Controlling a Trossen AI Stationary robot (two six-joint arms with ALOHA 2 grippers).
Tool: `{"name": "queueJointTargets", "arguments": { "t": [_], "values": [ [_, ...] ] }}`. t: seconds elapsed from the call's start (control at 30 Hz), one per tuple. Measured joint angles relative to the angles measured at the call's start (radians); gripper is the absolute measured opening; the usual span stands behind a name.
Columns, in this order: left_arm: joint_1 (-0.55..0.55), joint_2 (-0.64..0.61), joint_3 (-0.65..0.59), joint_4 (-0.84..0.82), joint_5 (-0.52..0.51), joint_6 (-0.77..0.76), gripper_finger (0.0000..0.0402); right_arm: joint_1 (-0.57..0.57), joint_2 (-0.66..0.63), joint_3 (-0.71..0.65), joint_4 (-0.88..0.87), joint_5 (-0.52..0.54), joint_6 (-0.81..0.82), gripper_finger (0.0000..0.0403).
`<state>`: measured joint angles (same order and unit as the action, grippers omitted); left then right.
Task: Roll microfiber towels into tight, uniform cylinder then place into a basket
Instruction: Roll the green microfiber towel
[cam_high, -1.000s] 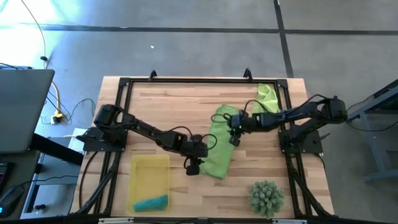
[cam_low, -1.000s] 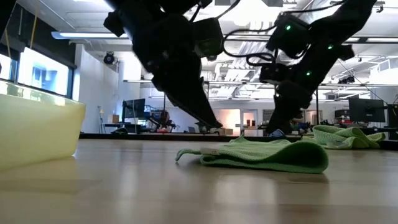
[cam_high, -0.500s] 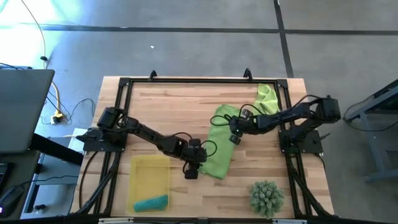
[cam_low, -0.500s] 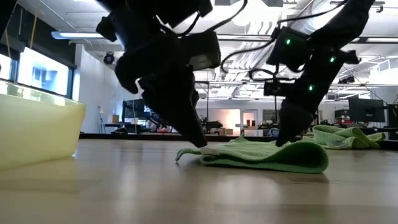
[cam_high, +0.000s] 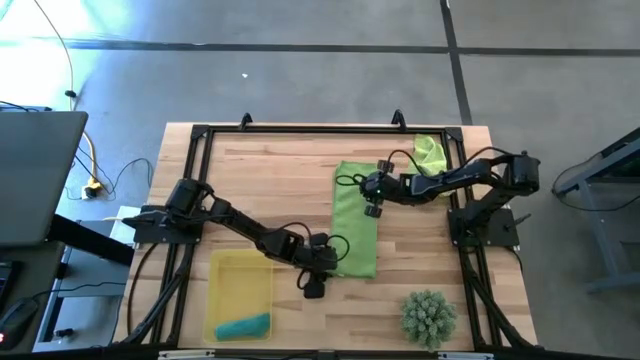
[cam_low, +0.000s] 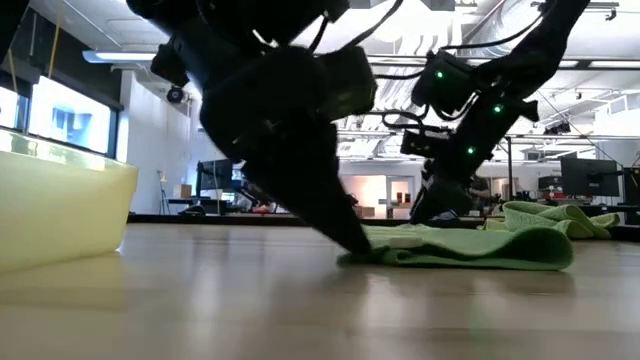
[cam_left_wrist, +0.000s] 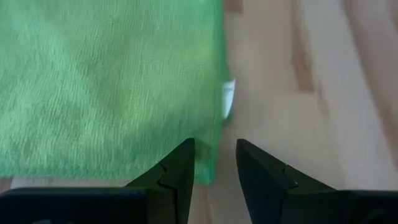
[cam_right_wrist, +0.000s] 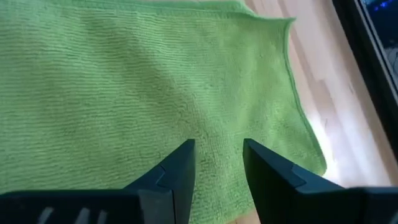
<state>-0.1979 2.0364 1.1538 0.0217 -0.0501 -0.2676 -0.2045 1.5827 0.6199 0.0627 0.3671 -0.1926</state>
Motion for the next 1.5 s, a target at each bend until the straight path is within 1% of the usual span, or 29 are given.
{"name": "queueJointTargets", "arguments": {
  "t": [0.07, 0.17, 0.23, 0.3, 0.4, 0.5, 0.6, 0.67, 0.77, 0.83, 0.97, 1.07, 1.2, 1.4, 1.5],
  "values": [
    [0.000, -0.003, 0.000, 0.032, -0.010, 0.007, 0.0107, 0.005, -0.007, 0.024, -0.041, 0.000, -0.014, 0.0128],
    [-0.004, -0.009, 0.015, 0.037, -0.011, 0.033, 0.0107, 0.039, -0.024, 0.071, -0.170, -0.014, 0.065, 0.0128],
    [-0.009, -0.009, 0.034, 0.002, -0.012, 0.075, 0.0107, 0.075, -0.027, 0.101, -0.265, -0.071, 0.131, 0.0128],
    [-0.018, -0.009, 0.051, -0.040, -0.015, 0.149, 0.0107, 0.120, -0.037, 0.108, -0.332, -0.129, 0.188, 0.0128],
    [-0.034, -0.010, 0.067, -0.123, -0.047, 0.268, 0.0107, 0.203, -0.038, 0.105, -0.351, -0.176, 0.249, 0.0128],
    [-0.051, -0.010, 0.075, -0.181, -0.123, 0.375, 0.0107, 0.285, -0.040, 0.101, -0.357, -0.182, 0.322, 0.0128],
    [-0.063, -0.010, 0.072, -0.192, -0.193, 0.470, 0.0107, 0.354, -0.040, 0.101, -0.337, -0.158, 0.382, 0.0128],
    [-0.068, -0.003, 0.072, -0.182, -0.228, 0.493, 0.0107, 0.391, -0.040, 0.101, -0.322, -0.126, 0.415, 0.0128],
    [-0.063, 0.011, 0.072, -0.167, -0.210, 0.487, 0.0107, 0.435, -0.040, 0.101, -0.294, -0.082, 0.460, 0.0128],
    [-0.058, 0.026, 0.073, -0.143, -0.185, 0.465, 0.0107, 0.456, -0.040, 0.101, -0.285, -0.080, 0.485, 0.0128],
    [-0.060, 0.041, 0.075, -0.141, -0.221, 0.434, 0.0107, 0.493, -0.040, 0.101, -0.276, -0.084, 0.528, 0.0128],
    [-0.058, 0.042, 0.075, -0.144, -0.224, 0.368, 0.0104, 0.526, -0.040, 0.101, -0.275, -0.113, 0.536, 0.0128],
    [-0.056, 0.042, 0.074, -0.144, -0.221, 0.329, 0.0077, 0.571, -0.040, 0.101, -0.266, -0.138, 0.534, 0.0128],
    [-0.056, 0.044, 0.073, -0.131, -0.212, 0.291, 0.0010, 0.613, -0.040, 0.101, -0.242, -0.132, 0.528, 0.0128],
    [-0.054, 0.049, 0.090, -0.135, -0.217, 0.271, 0.0006, 0.626, -0.040, 0.101, -0.227, -0.132, 0.527, 0.0128]
  ]
}}
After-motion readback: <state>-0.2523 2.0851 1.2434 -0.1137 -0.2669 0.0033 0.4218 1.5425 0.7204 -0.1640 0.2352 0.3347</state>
